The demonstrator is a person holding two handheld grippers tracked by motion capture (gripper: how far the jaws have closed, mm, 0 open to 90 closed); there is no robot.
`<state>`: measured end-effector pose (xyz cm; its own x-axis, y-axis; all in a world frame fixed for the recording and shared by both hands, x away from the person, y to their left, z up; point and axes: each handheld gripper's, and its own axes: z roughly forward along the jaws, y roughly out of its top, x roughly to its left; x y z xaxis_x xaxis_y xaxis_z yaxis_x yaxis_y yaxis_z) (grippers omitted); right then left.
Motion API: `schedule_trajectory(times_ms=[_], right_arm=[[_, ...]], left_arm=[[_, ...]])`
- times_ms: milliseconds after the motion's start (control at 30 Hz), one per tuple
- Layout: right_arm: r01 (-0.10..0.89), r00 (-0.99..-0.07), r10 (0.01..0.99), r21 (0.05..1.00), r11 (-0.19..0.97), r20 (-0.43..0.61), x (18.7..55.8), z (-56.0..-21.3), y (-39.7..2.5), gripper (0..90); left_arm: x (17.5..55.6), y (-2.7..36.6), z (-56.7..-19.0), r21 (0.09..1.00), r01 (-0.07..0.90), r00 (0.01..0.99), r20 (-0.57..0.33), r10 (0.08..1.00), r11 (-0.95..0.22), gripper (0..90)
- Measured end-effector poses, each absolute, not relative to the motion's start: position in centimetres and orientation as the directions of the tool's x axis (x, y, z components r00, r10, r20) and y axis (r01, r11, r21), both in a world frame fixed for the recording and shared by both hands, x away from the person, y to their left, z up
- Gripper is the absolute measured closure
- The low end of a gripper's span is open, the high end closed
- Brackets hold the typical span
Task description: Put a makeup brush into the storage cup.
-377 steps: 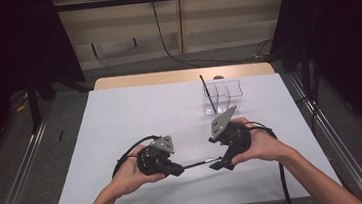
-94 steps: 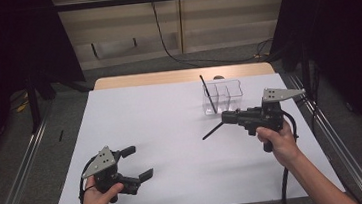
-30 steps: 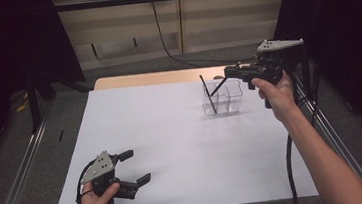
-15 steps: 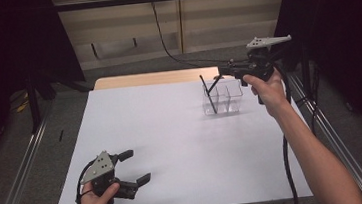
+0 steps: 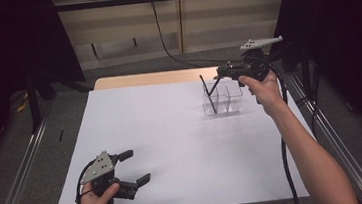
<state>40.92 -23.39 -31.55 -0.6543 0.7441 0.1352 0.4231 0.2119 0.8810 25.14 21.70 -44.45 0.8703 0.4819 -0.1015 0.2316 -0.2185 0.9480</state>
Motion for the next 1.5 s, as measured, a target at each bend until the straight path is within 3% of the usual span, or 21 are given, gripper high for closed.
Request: schedule_trajectory(times_ms=[1500], right_arm=[[0.476, -0.604, 0.794, 0.833, 0.282, 0.076, 43.7, -35.0, -21.9, 83.8]], left_arm=[[25.2, 21.8, -44.5, 0.947, 0.234, 0.870, -0.103, 0.481, -0.220, 3.3]])
